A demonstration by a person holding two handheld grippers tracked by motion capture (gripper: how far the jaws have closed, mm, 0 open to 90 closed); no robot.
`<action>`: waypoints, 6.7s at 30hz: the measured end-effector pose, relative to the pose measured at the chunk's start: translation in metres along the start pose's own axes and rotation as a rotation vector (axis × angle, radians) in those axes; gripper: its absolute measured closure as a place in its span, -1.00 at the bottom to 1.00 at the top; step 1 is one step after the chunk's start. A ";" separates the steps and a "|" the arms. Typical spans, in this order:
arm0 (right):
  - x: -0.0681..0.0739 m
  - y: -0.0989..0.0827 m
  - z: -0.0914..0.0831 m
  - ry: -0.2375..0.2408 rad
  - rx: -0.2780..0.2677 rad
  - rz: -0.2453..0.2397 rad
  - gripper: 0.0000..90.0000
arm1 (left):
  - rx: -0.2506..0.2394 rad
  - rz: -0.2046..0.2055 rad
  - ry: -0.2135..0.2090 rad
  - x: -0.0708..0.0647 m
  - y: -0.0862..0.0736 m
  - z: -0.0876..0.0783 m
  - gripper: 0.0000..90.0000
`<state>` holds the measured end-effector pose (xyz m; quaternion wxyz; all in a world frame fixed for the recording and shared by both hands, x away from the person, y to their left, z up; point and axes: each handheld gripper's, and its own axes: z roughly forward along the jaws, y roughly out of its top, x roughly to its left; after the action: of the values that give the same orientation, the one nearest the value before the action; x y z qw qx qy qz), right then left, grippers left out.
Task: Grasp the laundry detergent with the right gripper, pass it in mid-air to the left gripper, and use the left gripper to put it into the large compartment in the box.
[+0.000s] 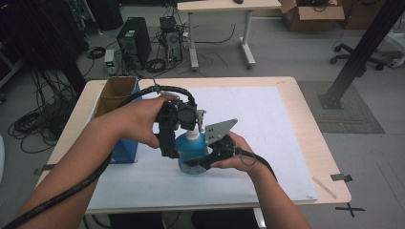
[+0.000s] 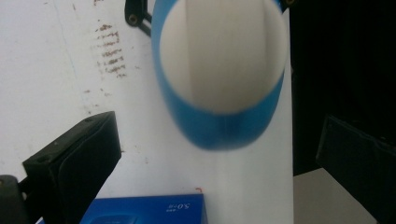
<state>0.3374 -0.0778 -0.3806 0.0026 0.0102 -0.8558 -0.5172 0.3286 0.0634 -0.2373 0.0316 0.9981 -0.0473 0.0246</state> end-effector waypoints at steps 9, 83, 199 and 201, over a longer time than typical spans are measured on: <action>0.000 0.008 0.010 0.000 -0.003 -0.005 0.02 | -0.007 0.004 0.000 -0.004 0.002 0.006 -1.00; 0.001 0.020 0.015 -0.019 -0.039 0.000 0.02 | 0.062 -0.002 0.061 -0.007 0.015 0.011 -0.22; -0.031 0.004 -0.167 -0.267 0.132 0.079 -0.98 | 0.185 -0.832 -0.004 0.060 -0.024 -0.080 -0.17; -0.034 0.006 -0.169 -0.262 0.173 0.079 -0.98 | 0.179 -0.852 -0.007 0.061 -0.030 -0.084 -0.17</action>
<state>0.3738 -0.2238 -0.2968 -0.0896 -0.0906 -0.8899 -0.4380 0.3884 0.0929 -0.1524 -0.0477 0.9273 0.3712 0.0100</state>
